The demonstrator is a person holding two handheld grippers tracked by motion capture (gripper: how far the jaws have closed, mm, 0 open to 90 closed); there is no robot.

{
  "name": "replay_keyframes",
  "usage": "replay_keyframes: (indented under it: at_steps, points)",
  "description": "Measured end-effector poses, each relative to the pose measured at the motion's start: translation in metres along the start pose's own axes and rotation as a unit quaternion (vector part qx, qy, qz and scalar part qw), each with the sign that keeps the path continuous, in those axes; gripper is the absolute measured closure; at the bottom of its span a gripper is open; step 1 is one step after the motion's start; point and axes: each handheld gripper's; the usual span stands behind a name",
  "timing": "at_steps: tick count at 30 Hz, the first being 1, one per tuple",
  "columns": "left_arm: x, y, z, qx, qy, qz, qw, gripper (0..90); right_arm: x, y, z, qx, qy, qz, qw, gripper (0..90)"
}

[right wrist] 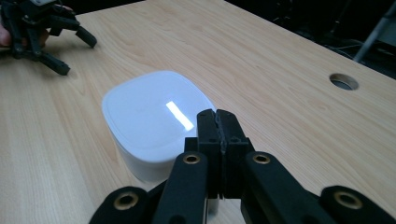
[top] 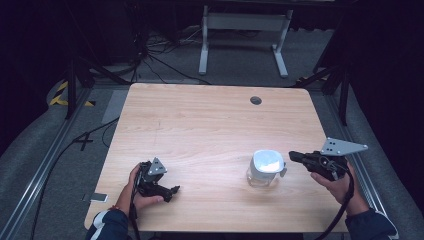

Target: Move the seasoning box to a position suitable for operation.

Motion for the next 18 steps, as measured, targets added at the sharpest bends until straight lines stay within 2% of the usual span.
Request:
replay_keyframes:
  at_steps: [5, 8, 12, 13, 18]
  points:
    - [0.000, 0.000, 0.000, 0.000, 0.000, 0.001, 1.0000, 0.4, 0.014, 0.004, -0.005, -0.004, 0.011, -0.018, 0.9998, 89.6]
    - [0.000, 0.000, 0.000, 0.000, 0.000, 0.000, 1.0000, 0.5, 0.020, 0.001, -0.005, -0.009, 0.009, -0.031, 0.9995, 89.6]
    - [0.000, 0.000, 0.000, -0.001, 0.001, -0.001, 1.0000, 0.4, 0.019, -0.001, -0.003, -0.002, 0.013, -0.023, 0.9996, 89.6]
    - [0.000, 0.001, 0.000, 0.005, 0.004, -0.003, 1.0000, 0.4, 0.019, -0.001, -0.003, 0.001, 0.016, -0.022, 0.9996, 89.6]
    - [0.001, 0.003, 0.002, 0.001, 0.002, -0.009, 1.0000, 0.5, 0.020, -0.001, -0.006, -0.006, 0.019, -0.021, 0.9996, 89.7]
Point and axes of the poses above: each handheld gripper's, and its own axes: x roughly forward along the jaws, y roughly out of its top, z roughly to its right, and after that the axes turned 1 degree about z, right-handed
